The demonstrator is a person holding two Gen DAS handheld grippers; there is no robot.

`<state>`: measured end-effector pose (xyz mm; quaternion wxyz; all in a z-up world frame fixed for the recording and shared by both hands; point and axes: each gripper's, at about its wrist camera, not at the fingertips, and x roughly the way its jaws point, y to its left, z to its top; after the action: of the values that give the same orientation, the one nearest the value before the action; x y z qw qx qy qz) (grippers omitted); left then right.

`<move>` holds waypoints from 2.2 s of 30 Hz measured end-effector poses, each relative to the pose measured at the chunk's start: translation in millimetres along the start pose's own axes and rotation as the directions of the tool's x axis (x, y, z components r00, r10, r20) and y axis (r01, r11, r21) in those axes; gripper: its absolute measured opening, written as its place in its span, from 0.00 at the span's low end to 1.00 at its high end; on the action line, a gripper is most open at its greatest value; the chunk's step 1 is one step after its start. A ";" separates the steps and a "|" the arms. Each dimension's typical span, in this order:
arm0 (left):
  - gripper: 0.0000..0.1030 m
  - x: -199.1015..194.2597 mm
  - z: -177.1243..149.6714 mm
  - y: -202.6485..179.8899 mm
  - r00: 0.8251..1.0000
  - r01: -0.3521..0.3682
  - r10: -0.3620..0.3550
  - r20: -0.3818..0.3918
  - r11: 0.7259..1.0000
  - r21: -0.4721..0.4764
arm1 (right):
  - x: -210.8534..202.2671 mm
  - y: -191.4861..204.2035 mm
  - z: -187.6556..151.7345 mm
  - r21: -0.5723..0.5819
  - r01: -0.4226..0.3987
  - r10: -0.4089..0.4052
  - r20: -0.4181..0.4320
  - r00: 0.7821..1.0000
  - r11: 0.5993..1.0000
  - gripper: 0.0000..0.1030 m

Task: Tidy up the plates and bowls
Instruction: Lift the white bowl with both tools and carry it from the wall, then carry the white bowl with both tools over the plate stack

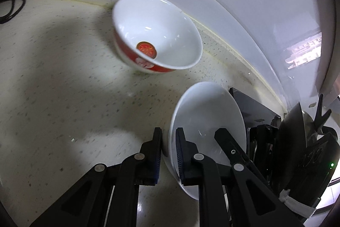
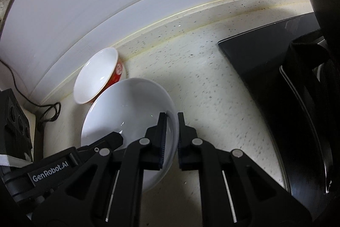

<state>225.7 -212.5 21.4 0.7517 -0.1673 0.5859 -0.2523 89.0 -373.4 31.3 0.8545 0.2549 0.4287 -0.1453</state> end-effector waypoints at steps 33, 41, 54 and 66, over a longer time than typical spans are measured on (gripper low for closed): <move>0.13 -97.0 -78.9 59.3 0.994 -0.043 0.047 0.095 0.998 -0.040 | -68.6 70.9 -85.3 -0.133 -0.123 0.117 -0.051 0.992 0.983 0.11; 0.13 -136.7 -87.1 75.7 0.989 -0.035 0.039 0.145 0.999 -0.035 | -87.6 99.0 -92.8 -0.161 -0.150 0.148 -0.026 0.989 0.975 0.11; 0.13 -198.8 -96.8 123.2 0.964 -0.035 0.061 0.257 0.994 -0.105 | -100.3 176.1 -115.1 -0.276 -0.209 0.203 -0.047 0.978 0.938 0.11; 0.13 -237.2 -105.1 173.7 0.943 -0.033 0.092 0.320 0.982 -0.187 | -89.2 234.1 -132.5 -0.362 -0.253 0.236 -0.090 0.968 0.897 0.11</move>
<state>112.0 70.5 88.2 0.8280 -0.2549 0.4785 -0.1433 58.3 -102.7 109.5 0.8890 0.1438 0.4315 0.0523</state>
